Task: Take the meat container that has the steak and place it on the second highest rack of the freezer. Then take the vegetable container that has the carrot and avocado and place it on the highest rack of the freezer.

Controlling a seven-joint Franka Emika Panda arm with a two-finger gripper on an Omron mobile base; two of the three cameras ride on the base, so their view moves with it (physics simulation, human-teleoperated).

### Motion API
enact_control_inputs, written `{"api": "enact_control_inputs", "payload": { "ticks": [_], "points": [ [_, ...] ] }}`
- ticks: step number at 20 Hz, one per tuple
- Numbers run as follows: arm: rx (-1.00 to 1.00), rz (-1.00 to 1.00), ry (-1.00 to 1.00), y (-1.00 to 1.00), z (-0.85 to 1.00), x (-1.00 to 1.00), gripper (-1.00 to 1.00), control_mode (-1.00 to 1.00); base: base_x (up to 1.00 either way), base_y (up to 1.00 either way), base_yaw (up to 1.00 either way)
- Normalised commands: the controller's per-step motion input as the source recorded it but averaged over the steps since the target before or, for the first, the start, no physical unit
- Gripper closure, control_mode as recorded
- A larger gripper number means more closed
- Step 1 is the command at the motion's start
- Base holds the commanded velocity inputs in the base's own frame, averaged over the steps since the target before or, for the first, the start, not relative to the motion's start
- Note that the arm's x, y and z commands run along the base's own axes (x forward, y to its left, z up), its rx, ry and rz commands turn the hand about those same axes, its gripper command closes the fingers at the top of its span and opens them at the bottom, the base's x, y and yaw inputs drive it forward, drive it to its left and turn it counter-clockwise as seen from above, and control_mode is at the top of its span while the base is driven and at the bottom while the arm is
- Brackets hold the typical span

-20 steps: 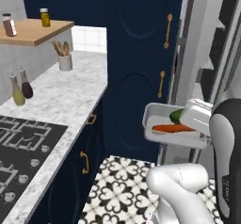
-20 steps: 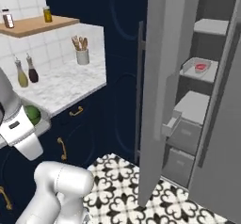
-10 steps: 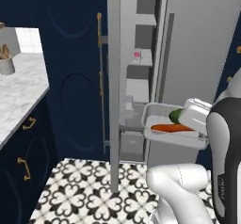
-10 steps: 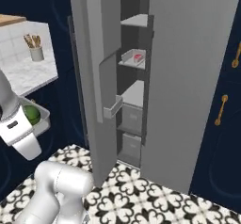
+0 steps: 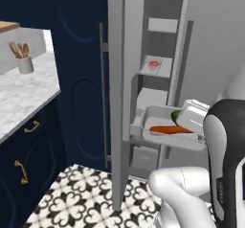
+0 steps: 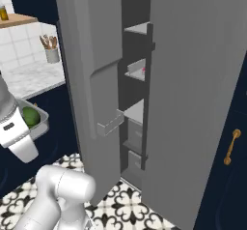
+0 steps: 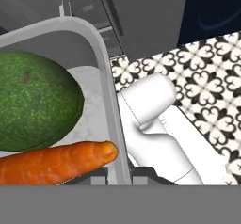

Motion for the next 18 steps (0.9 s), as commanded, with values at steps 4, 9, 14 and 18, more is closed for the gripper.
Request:
{"api": "enact_control_inputs", "payload": {
  "ticks": [4,9,14,18],
  "points": [
    [0.00,0.00,0.00,0.00,0.00,0.00,1.00,1.00,0.12,-0.77,0.50],
    [0.00,0.00,0.00,0.00,0.00,0.00,1.00,1.00,0.57,-0.67,0.18],
    [0.00,0.00,0.00,0.00,0.00,0.00,1.00,1.00,0.53,-0.20,-0.04],
    [0.00,0.00,0.00,0.00,0.00,0.00,1.00,1.00,0.30,0.00,-0.26]
  ]
}}
